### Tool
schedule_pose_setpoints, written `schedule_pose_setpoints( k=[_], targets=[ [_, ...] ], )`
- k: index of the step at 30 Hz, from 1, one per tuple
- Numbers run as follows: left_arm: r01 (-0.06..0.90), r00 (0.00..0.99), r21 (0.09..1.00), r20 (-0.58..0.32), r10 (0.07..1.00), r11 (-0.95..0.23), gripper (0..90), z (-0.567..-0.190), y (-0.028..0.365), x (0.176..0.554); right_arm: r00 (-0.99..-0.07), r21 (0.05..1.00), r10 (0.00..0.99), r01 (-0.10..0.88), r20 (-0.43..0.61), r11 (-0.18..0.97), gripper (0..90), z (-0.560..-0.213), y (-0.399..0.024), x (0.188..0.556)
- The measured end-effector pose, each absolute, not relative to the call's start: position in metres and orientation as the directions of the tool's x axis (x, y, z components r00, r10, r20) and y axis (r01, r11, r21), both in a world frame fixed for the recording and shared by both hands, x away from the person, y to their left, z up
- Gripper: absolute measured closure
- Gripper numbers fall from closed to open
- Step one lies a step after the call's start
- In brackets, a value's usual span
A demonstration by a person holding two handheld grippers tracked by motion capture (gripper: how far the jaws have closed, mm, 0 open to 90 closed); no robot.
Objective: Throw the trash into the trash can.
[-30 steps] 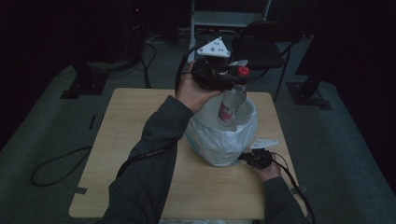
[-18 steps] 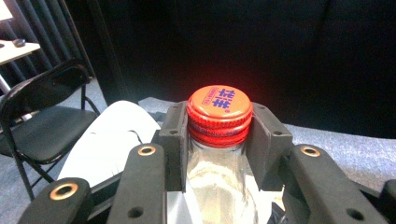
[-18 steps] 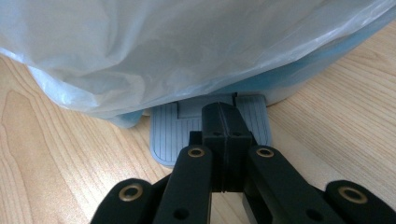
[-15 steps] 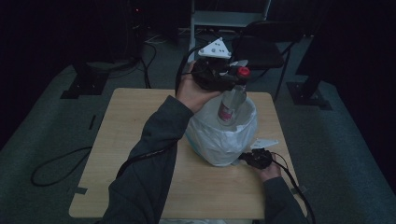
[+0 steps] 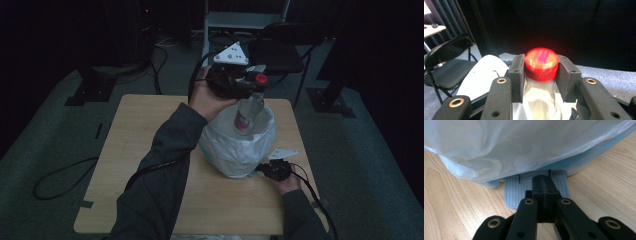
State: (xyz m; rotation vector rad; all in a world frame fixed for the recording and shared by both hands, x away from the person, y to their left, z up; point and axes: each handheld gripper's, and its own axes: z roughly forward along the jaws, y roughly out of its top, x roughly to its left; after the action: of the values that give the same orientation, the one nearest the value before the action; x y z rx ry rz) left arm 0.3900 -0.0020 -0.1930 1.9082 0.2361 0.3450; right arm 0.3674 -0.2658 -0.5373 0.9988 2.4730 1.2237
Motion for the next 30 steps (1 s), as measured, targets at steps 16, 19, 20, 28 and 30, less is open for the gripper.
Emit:
schedule_pose_setpoints(
  k=[16, 19, 20, 28, 30],
  targets=[
    [-0.012, 0.924, 0.967, 0.108, 0.367, -0.254, 56.4, -0.181, 0.043, 0.383, -0.746, 0.764, 0.657, 0.486, 0.108, 0.426, 90.0, -0.537, -0.266, 0.368],
    [-0.002, 0.912, 0.97, 0.101, 0.397, -0.244, 56.0, -0.182, 0.057, 0.385, -0.746, 0.763, 0.657, 0.485, 0.106, 0.427, 90.0, -0.537, -0.266, 0.368],
    [0.006, 0.909, 0.972, 0.092, 0.406, -0.234, 56.0, -0.183, 0.061, 0.386, -0.746, 0.764, 0.657, 0.484, 0.106, 0.427, 90.0, -0.537, -0.266, 0.368],
    [0.064, 0.873, 0.974, 0.05, 0.485, -0.216, 55.4, -0.202, 0.092, 0.399, -0.745, 0.764, 0.657, 0.488, 0.112, 0.423, 90.0, -0.538, -0.266, 0.368],
    [0.079, 0.869, 0.973, 0.039, 0.494, -0.215, 55.2, -0.208, 0.097, 0.402, -0.745, 0.764, 0.658, 0.488, 0.112, 0.422, 90.0, -0.537, -0.266, 0.368]
  ],
)
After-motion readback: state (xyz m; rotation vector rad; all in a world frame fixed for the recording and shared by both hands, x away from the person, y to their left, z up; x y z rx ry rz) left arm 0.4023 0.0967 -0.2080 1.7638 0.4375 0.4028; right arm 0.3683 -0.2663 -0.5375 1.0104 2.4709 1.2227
